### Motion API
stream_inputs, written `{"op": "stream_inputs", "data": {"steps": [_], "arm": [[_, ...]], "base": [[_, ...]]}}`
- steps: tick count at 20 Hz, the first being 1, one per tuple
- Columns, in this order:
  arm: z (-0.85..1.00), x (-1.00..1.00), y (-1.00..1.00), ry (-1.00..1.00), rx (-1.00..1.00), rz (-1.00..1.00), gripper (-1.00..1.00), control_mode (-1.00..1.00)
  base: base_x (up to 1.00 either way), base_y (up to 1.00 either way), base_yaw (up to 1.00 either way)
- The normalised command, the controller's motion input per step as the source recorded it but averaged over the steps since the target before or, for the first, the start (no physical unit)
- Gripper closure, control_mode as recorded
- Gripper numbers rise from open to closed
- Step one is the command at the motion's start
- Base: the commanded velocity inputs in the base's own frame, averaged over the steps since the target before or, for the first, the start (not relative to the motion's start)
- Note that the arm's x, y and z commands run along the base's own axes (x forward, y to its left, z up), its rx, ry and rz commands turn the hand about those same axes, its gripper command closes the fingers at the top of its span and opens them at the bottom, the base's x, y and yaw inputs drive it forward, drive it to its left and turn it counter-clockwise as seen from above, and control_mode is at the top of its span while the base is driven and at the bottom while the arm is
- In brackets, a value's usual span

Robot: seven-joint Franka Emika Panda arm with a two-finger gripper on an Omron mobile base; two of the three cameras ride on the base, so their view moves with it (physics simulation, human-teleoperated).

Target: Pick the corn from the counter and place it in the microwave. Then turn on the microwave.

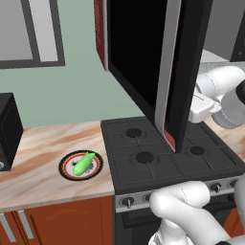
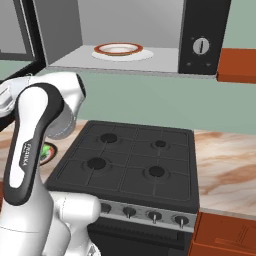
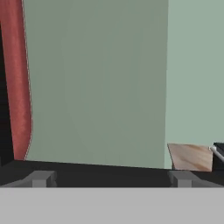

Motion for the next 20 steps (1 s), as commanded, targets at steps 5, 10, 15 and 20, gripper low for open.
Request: {"op": "stream_inputs", "data": {"steps": [5,10,15,20], "arm": [[0.00,-0.04,0.14,-0.02,0.00,-0.04,-1.00,-1.00],[0.00,-0.03,0.12,-0.01,0.00,-0.06,-1.00,-1.00],[0.00,-0.03,0.10,0.00,0.00,-0.06,-1.00,-1.00],[-0.01,-0.03,0.09,0.00,0.00,-0.06,-1.00,-1.00]], "base": [[0.00,0.00,0.00],[0.00,0.00,0.00],[0.00,0.00,0.00],[0.00,0.00,0.00]]}}
